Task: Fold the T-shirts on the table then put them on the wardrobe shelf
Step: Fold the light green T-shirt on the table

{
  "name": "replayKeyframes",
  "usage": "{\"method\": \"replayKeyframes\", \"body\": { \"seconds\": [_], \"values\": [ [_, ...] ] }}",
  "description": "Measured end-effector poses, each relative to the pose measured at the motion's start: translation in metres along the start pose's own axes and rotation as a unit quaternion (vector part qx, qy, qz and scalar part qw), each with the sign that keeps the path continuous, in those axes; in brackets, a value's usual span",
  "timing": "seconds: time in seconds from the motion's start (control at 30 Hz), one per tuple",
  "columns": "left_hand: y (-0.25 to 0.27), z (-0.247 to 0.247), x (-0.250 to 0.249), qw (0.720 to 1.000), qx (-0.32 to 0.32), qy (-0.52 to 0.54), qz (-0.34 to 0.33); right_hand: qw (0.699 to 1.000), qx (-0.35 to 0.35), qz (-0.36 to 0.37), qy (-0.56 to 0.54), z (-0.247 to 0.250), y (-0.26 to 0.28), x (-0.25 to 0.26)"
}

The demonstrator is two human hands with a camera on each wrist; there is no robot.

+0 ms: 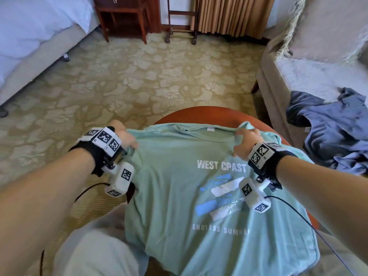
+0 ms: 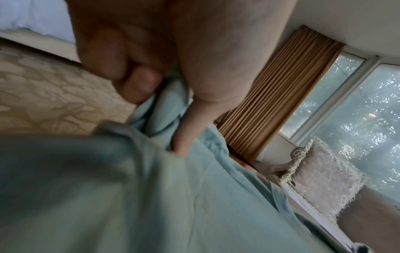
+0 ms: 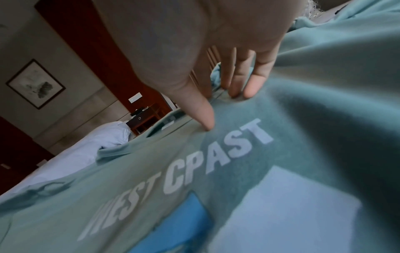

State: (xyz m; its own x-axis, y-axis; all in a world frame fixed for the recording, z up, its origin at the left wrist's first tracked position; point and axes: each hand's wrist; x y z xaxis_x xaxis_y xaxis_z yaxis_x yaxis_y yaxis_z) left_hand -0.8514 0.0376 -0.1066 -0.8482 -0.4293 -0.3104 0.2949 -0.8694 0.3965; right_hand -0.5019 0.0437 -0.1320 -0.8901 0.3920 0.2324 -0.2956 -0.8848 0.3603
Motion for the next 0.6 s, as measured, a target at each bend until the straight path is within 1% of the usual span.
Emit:
{"method": "replayKeyframes", "body": {
  "seconds": [0.07,0.17,0.2,0.27,0.33,0.4,0.43,0.47,0.53,0.6],
  "values": [
    [-0.008,0.01,0.008,0.998,-0.057,0.034,0.009,1.0,0.001,-0.002,0.001,0.002,-0.002,0.002],
    [-0.012,0.02,0.011,0.993,-0.115,0.014,0.034,1.0,0.012,0.004,0.0,0.004,-0.005,0.005],
    [-0.013,0.019,0.011,0.991,-0.123,0.008,0.042,1.0,0.014,0.006,-0.006,0.004,-0.005,0.006],
    [-0.009,0.013,0.008,0.99,-0.116,0.025,0.07,1.0,0.006,0.018,-0.022,0.002,-0.002,0.007],
    [-0.003,0.005,-0.002,0.991,-0.109,0.036,0.062,0.999,-0.024,0.025,-0.036,0.001,0.002,0.005],
    [0.006,-0.002,-0.018,0.993,-0.109,0.039,0.027,0.997,-0.061,0.011,-0.044,0.006,0.007,0.001],
    [0.009,-0.007,-0.027,0.993,-0.113,0.041,-0.006,0.997,-0.07,-0.001,-0.041,0.01,0.01,-0.002],
    [0.016,-0.012,-0.039,0.991,-0.113,0.048,-0.049,0.997,-0.067,-0.008,-0.031,0.013,0.012,-0.006],
    [0.029,-0.027,-0.061,0.985,-0.091,0.073,-0.131,0.999,-0.037,-0.01,0.001,0.018,0.014,-0.014],
    [0.034,-0.044,-0.079,0.98,-0.056,0.062,-0.182,0.999,-0.014,-0.006,0.032,0.018,0.013,-0.021]
  ]
}}
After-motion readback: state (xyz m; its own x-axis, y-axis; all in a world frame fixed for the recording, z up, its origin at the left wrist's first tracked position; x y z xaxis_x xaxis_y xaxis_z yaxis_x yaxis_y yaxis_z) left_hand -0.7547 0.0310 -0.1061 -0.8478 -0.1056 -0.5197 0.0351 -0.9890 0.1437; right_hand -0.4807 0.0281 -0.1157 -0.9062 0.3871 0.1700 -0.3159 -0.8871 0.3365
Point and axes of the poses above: each hand's wrist, its own y-axis away from the middle knuckle, its own z-axis out of the back of the hand, x = y × z, and after that the axes turned 7 degrees about -z, right-handed
